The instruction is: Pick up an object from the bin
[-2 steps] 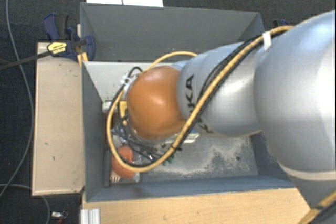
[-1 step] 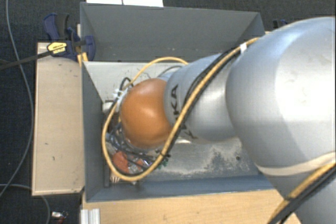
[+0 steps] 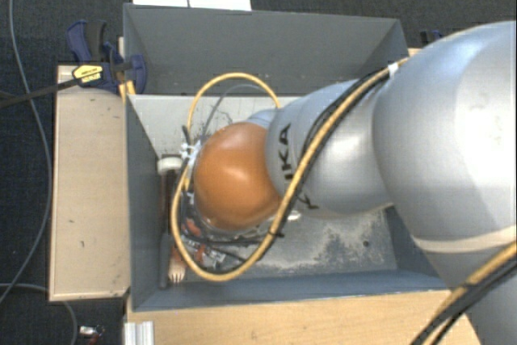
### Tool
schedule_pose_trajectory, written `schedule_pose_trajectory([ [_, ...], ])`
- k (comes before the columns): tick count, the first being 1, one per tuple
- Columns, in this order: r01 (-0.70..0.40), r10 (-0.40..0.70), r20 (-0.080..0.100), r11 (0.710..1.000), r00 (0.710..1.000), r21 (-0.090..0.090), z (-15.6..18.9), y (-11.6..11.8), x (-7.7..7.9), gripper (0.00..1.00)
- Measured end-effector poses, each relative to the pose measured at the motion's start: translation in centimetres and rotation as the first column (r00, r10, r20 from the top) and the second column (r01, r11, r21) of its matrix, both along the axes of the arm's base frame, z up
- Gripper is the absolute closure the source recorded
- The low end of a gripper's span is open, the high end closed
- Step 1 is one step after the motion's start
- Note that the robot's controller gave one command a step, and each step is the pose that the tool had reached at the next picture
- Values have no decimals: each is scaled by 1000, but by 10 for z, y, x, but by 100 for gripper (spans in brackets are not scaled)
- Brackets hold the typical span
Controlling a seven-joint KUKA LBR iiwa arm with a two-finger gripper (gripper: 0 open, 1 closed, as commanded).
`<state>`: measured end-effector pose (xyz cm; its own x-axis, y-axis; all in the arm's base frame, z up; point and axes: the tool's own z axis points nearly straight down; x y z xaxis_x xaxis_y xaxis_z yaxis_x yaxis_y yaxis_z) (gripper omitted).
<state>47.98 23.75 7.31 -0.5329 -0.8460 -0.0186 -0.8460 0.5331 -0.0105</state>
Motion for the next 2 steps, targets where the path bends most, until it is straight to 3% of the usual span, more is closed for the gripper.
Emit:
schedule_pose_trajectory([
  [1, 2, -2, -1, 1000, 1000, 0, 0, 0, 0, 100],
  [2, 1, -1, -15, 1000, 1000, -6, 22, -1, -5, 100],
])
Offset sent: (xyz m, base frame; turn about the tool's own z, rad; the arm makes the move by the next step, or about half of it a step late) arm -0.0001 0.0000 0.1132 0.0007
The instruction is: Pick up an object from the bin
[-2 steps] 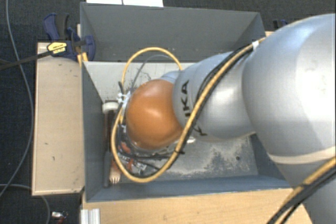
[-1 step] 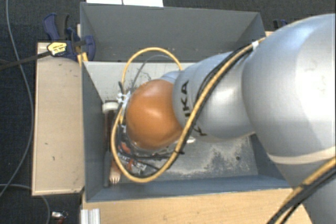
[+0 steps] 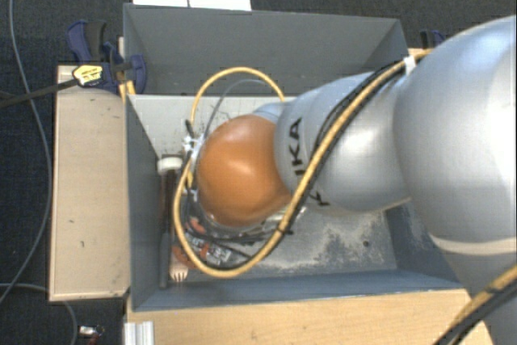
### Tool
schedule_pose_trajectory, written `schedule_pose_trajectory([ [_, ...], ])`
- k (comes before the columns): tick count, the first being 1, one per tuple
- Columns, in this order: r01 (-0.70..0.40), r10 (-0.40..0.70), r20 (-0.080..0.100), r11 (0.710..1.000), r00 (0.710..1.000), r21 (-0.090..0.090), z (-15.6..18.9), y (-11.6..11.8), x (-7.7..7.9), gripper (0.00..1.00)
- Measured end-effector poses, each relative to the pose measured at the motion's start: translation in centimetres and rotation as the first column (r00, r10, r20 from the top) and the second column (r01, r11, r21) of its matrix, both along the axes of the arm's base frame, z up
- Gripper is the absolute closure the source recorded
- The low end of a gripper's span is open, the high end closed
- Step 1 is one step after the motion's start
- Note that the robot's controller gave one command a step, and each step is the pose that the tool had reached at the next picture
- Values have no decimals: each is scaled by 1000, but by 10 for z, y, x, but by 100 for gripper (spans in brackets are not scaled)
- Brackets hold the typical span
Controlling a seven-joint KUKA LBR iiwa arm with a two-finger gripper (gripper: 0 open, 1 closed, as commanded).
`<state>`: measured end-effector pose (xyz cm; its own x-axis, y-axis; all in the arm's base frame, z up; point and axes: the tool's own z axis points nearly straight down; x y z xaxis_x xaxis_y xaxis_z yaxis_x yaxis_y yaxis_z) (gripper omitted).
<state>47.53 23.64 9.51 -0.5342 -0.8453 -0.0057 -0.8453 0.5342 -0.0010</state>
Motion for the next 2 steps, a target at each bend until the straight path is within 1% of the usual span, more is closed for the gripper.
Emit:
schedule_pose_trajectory([
  [1, 1, -1, 10, 1000, 1000, 5, 39, 2, 3, 100],
  [2, 2, -2, 2, 1000, 1000, 2, 78, 1, 1, 100],
])
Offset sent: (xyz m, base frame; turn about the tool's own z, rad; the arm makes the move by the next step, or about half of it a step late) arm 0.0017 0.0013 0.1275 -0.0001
